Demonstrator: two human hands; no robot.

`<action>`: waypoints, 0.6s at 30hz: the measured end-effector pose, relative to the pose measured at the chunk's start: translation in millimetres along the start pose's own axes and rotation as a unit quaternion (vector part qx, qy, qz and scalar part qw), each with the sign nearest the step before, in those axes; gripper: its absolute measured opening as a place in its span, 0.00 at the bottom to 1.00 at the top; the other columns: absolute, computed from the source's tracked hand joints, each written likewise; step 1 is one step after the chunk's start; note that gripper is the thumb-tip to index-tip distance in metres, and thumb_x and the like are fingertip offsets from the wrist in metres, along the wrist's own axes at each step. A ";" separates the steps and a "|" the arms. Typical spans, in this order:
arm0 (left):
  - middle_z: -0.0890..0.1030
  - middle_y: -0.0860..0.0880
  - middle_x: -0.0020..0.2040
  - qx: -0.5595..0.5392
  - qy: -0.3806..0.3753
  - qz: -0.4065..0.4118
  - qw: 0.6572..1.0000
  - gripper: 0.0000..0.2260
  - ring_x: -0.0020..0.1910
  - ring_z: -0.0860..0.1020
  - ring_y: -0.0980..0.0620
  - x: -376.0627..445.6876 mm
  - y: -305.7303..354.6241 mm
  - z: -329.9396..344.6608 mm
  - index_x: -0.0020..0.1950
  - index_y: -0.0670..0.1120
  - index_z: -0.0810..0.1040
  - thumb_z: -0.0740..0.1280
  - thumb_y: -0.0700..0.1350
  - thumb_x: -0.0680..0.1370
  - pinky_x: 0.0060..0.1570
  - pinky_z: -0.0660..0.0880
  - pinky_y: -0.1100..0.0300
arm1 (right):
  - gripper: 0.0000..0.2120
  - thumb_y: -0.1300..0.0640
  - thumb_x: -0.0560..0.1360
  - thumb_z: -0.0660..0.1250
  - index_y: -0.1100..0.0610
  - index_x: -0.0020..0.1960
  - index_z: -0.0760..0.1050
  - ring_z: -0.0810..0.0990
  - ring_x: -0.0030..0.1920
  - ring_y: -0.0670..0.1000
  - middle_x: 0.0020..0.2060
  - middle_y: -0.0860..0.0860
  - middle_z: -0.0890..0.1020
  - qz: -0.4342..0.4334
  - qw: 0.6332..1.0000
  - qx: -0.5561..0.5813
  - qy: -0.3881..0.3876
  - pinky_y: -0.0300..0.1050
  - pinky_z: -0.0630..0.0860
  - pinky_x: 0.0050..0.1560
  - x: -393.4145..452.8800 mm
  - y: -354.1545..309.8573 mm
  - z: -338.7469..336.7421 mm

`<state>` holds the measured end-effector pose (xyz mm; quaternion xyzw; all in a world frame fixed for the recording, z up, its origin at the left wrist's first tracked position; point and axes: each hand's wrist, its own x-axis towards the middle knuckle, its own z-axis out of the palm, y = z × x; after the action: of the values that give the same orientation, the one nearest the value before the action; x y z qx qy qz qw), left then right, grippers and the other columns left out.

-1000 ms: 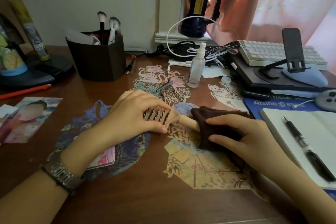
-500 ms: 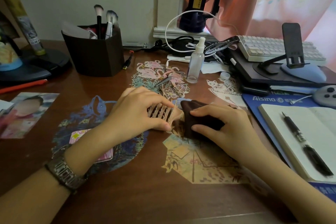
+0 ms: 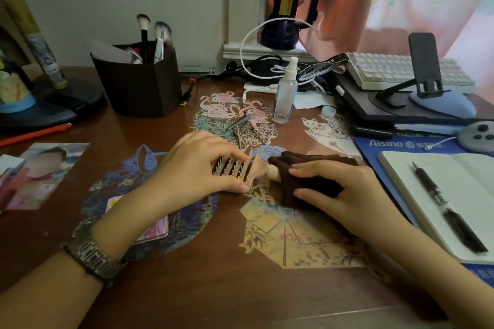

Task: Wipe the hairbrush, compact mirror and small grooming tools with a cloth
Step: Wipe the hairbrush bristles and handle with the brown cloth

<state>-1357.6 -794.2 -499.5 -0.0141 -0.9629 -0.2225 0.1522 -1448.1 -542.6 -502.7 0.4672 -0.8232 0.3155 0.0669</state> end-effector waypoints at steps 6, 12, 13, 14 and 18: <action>0.78 0.64 0.51 0.000 -0.006 -0.005 1.000 0.27 0.55 0.71 0.59 0.8 -0.2 -0.3 0.54 0.65 0.78 0.63 0.73 0.59 0.60 0.64 0.55 | 0.17 0.50 0.68 0.71 0.47 0.57 0.80 0.78 0.57 0.35 0.54 0.39 0.81 0.009 1.000 0.028 0.011 0.27 0.72 0.57 -14.8 8.4 -12.0; 0.79 0.63 0.51 0.005 -0.013 0.000 1.000 0.26 0.55 0.71 0.59 0.7 -1.3 -3.5 0.52 0.63 0.79 0.63 0.73 0.59 0.59 0.67 0.52 | 0.17 0.47 0.66 0.70 0.46 0.55 0.81 0.76 0.56 0.31 0.54 0.39 0.81 0.037 0.998 0.054 0.014 0.24 0.68 0.58 -26.7 12.6 -20.5; 0.79 0.63 0.51 0.006 -0.012 0.000 1.000 0.26 0.55 0.71 0.59 0.3 -1.1 -3.7 0.52 0.63 0.79 0.63 0.73 0.59 0.59 0.67 0.52 | 0.18 0.47 0.66 0.70 0.46 0.55 0.81 0.77 0.56 0.31 0.54 0.38 0.81 0.040 0.997 0.056 0.017 0.24 0.69 0.58 -28.0 12.9 -21.1; 0.79 0.63 0.51 0.006 -0.011 0.001 1.000 0.26 0.55 0.71 0.59 0.0 -0.8 -3.9 0.52 0.63 0.79 0.63 0.73 0.59 0.59 0.67 0.53 | 0.18 0.47 0.66 0.71 0.45 0.55 0.81 0.77 0.56 0.31 0.54 0.38 0.80 0.043 0.997 0.056 0.020 0.24 0.69 0.58 -28.6 13.1 -21.5; 0.77 0.63 0.56 0.024 -0.029 0.020 0.999 0.28 0.59 0.71 0.58 -2.2 0.4 -6.8 0.57 0.62 0.77 0.62 0.72 0.61 0.61 0.65 0.54 | 0.17 0.45 0.66 0.70 0.44 0.55 0.80 0.77 0.55 0.31 0.53 0.36 0.80 0.042 0.998 0.039 0.003 0.24 0.69 0.57 -25.2 10.5 -23.6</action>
<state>-1353.6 -796.8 -494.1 -0.0362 -0.9715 -0.1954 0.1293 -1447.0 -506.7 -499.1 0.4334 -0.8291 0.3513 0.0379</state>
